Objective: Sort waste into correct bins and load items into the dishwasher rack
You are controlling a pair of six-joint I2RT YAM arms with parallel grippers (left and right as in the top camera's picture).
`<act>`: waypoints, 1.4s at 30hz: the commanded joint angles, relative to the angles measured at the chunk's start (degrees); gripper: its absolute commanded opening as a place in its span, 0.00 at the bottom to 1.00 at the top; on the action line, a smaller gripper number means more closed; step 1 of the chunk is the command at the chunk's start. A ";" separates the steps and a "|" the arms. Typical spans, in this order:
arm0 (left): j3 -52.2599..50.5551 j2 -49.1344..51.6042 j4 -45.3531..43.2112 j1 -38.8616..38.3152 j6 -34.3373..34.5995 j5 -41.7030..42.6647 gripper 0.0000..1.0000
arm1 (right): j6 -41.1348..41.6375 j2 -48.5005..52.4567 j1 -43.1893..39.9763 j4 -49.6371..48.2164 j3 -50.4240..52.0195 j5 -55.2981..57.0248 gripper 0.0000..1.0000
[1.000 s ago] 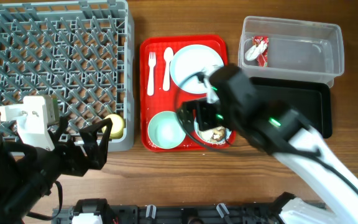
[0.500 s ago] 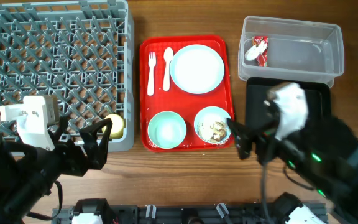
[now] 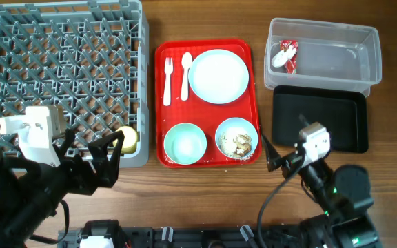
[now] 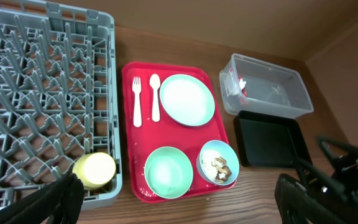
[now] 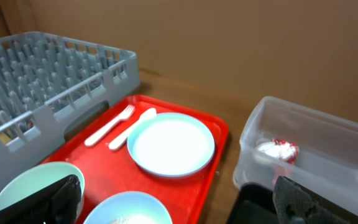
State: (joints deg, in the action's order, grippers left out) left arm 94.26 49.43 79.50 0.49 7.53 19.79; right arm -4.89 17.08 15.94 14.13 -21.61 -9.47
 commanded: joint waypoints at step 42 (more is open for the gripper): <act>-0.94 46.77 -13.97 -22.47 13.90 -27.02 0.92 | -1.14 -16.81 -0.42 -15.15 21.31 -2.64 1.00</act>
State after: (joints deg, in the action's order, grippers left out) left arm 93.67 88.12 68.71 -18.48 17.32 5.06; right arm -5.50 0.89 15.90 -0.91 -0.36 -11.18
